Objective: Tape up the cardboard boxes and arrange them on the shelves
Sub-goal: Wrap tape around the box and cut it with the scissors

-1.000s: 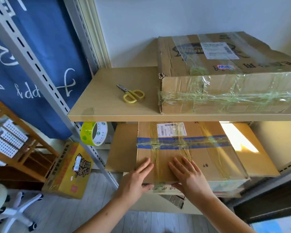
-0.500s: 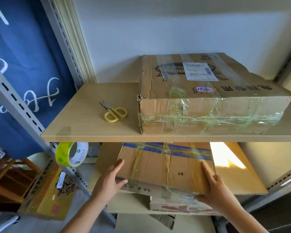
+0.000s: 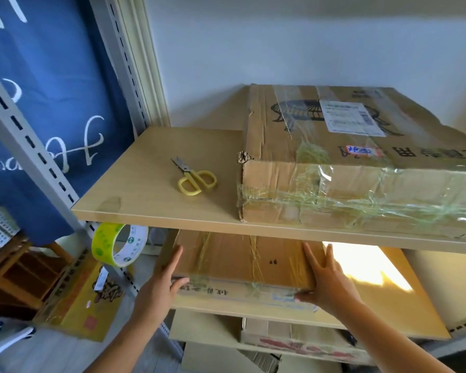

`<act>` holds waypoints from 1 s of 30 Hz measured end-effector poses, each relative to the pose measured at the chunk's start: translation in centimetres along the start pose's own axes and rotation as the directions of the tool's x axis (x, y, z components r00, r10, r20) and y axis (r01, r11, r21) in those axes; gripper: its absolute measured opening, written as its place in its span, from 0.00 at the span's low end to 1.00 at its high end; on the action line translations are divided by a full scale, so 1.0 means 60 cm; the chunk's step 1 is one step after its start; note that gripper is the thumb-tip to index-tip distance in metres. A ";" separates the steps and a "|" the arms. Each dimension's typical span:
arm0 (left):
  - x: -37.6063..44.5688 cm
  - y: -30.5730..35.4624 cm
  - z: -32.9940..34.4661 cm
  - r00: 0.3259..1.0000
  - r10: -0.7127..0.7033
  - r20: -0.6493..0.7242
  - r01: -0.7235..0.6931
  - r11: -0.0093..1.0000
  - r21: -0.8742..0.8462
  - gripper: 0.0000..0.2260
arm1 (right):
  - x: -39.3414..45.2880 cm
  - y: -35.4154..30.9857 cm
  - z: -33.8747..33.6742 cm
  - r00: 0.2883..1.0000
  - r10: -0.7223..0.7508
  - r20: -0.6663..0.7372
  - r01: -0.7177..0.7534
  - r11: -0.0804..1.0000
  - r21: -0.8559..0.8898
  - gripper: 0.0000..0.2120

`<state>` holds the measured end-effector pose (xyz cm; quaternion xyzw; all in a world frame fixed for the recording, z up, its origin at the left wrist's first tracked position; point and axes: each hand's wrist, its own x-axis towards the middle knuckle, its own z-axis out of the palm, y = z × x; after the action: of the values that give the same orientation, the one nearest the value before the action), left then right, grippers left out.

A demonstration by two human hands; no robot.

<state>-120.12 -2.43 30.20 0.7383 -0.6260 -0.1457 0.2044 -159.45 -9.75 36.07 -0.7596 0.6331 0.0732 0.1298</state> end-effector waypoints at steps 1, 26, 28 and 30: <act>-0.001 0.001 0.000 1.000 0.001 0.001 -0.001 0.999 0.034 0.39 | -0.001 -0.002 0.000 1.000 0.008 -0.012 -0.008 0.999 -0.032 0.63; 0.032 0.177 -0.076 0.955 0.283 0.092 -0.290 0.955 0.066 0.47 | -0.027 -0.142 -0.117 0.920 -0.391 -0.023 0.376 0.898 -0.227 0.43; 0.026 0.178 -0.078 0.959 0.270 0.092 -0.276 0.958 0.072 0.48 | -0.013 -0.149 -0.114 0.904 -0.427 0.009 0.417 0.879 -0.230 0.41; 0.022 0.177 -0.073 0.964 0.252 0.082 -0.258 0.964 0.065 0.46 | 0.001 -0.159 -0.115 0.882 -0.470 0.017 0.461 0.857 -0.230 0.40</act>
<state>-127.03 -4.62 39.20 0.6530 -0.7279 -0.1213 0.1705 -150.47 -10.27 43.63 -0.9011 0.4205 0.0963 0.0434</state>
